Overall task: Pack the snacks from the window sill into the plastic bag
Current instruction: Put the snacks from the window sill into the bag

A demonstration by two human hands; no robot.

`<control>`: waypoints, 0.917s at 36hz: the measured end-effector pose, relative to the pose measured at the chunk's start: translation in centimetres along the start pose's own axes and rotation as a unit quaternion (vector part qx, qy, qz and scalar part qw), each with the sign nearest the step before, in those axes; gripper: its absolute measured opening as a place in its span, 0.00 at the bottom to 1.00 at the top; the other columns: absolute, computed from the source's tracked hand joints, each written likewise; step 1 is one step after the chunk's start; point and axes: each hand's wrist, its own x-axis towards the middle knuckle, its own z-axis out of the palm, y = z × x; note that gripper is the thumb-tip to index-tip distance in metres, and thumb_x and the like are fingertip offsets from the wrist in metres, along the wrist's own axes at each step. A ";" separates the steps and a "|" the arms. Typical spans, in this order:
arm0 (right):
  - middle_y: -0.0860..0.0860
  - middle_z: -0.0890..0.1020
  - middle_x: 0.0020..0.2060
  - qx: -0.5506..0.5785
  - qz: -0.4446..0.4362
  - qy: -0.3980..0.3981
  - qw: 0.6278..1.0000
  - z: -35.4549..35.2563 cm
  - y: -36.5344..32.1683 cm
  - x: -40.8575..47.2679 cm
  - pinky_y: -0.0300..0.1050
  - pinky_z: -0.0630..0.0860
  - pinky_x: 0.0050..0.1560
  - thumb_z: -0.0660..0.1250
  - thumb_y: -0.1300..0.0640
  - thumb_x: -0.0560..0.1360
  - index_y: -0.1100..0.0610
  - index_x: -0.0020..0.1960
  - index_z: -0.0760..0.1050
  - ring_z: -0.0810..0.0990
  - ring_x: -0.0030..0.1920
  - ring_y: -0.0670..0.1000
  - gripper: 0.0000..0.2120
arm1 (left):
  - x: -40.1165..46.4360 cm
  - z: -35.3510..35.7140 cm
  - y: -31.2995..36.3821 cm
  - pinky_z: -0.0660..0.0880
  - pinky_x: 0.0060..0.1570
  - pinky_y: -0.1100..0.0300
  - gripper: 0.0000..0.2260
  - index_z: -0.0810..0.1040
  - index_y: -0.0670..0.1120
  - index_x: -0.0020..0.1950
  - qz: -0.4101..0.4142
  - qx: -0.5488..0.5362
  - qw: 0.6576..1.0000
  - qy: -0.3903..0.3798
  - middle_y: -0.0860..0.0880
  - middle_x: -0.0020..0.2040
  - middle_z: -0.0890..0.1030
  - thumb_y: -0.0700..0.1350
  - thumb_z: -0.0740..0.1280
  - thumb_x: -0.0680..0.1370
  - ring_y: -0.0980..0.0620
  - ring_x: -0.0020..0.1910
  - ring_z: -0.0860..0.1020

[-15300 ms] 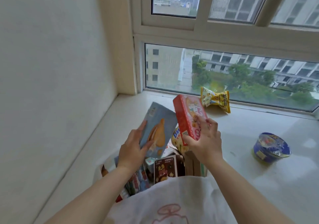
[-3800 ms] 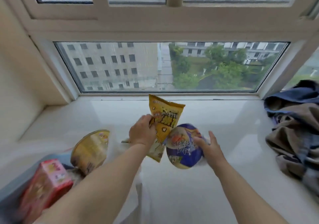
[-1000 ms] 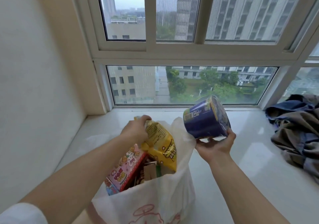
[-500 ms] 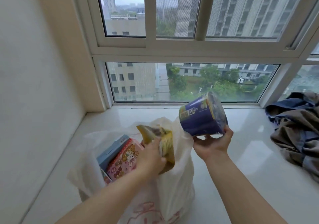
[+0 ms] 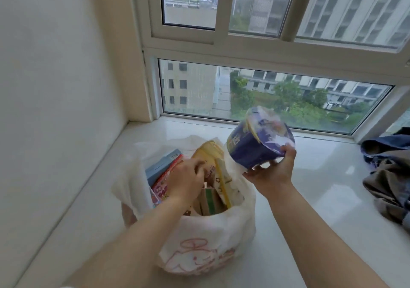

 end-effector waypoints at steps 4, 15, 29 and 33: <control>0.46 0.78 0.50 -0.159 -0.082 -0.066 0.982 3.8 2.8 0.0 0.44 0.76 0.46 0.63 0.36 0.56 0.45 0.53 0.74 0.77 0.49 0.47 0.27 | 2.0 -3.7 -6.8 0.62 0.66 0.46 0.29 0.65 0.53 0.71 -0.198 0.119 0.971 0.054 0.45 0.70 0.64 0.55 0.68 0.72 0.43 0.69 0.62; 0.55 0.62 0.70 -0.616 -0.246 -0.134 0.736 7.0 10.6 2.0 0.56 0.66 0.69 0.65 0.32 0.60 0.45 0.77 0.48 0.65 0.70 0.56 0.51 | 0.6 -4.9 -13.0 0.76 0.48 0.53 0.28 0.77 0.34 0.57 -0.508 -0.280 0.811 0.073 0.38 0.52 0.81 0.46 0.79 0.63 0.41 0.53 0.80; 0.51 0.59 0.68 -0.886 -0.226 -0.288 0.283 4.1 15.3 0.7 0.54 0.57 0.71 0.62 0.28 0.65 0.42 0.72 0.55 0.58 0.68 0.56 0.40 | 1.0 -8.9 -10.5 0.68 0.45 0.58 0.09 0.80 0.42 0.48 -0.389 -0.442 0.802 0.095 0.47 0.44 0.78 0.45 0.73 0.72 0.50 0.41 0.74; 0.54 0.52 0.70 -0.886 -0.231 -0.239 0.324 3.7 18.8 0.8 0.57 0.49 0.73 0.63 0.44 0.75 0.44 0.72 0.53 0.53 0.70 0.61 0.30 | 0.7 -10.3 -10.2 0.75 0.46 0.55 0.05 0.81 0.47 0.37 -0.379 -0.441 0.809 0.088 0.44 0.47 0.80 0.47 0.71 0.71 0.48 0.40 0.75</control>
